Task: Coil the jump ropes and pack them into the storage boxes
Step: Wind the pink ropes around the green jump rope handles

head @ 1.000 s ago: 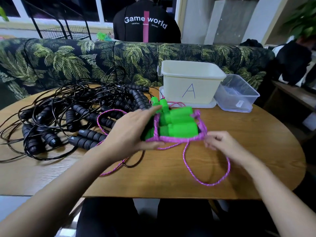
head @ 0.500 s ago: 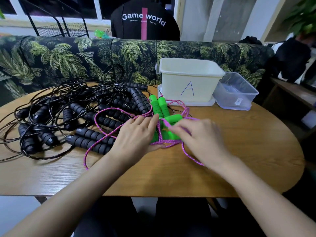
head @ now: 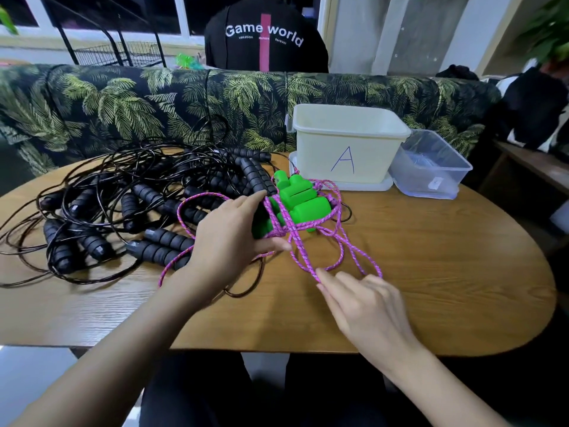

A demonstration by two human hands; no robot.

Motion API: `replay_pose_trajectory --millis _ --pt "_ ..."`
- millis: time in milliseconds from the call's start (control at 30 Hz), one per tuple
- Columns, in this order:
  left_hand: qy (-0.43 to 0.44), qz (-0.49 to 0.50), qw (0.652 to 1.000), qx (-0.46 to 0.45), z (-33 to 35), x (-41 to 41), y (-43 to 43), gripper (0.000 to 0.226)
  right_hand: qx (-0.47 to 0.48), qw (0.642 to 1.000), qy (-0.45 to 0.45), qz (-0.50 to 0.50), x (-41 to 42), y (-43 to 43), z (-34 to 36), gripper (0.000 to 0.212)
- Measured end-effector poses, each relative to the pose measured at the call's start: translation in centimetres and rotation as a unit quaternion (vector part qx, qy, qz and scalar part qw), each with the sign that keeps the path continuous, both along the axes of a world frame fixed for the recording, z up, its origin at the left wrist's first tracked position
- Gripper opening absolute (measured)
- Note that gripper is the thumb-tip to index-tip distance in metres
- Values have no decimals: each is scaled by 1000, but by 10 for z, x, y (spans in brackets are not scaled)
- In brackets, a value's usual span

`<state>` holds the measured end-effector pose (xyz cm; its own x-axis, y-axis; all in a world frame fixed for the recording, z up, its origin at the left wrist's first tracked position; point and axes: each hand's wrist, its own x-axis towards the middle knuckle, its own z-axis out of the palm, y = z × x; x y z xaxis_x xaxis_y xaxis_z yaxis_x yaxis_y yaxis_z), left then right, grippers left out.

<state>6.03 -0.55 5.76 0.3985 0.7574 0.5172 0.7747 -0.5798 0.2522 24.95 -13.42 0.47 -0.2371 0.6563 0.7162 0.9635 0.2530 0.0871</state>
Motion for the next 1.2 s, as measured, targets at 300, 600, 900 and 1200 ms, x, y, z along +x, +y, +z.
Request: replay_pose_trajectory --millis 300,600,900,1200 --pt "-106 -39 994 -7 5 13 -19 91 3 997 -71 14 -15 15 -14 31" --pt "-164 -31 986 -7 14 -19 3 79 -294 909 285 73 77 18 -1 35" --pt "-70 -212 974 43 10 -15 -2 75 -377 797 468 52 107 69 38 32" --pt "126 -174 963 162 -12 3 -9 75 -139 924 356 -5 49 100 108 26"
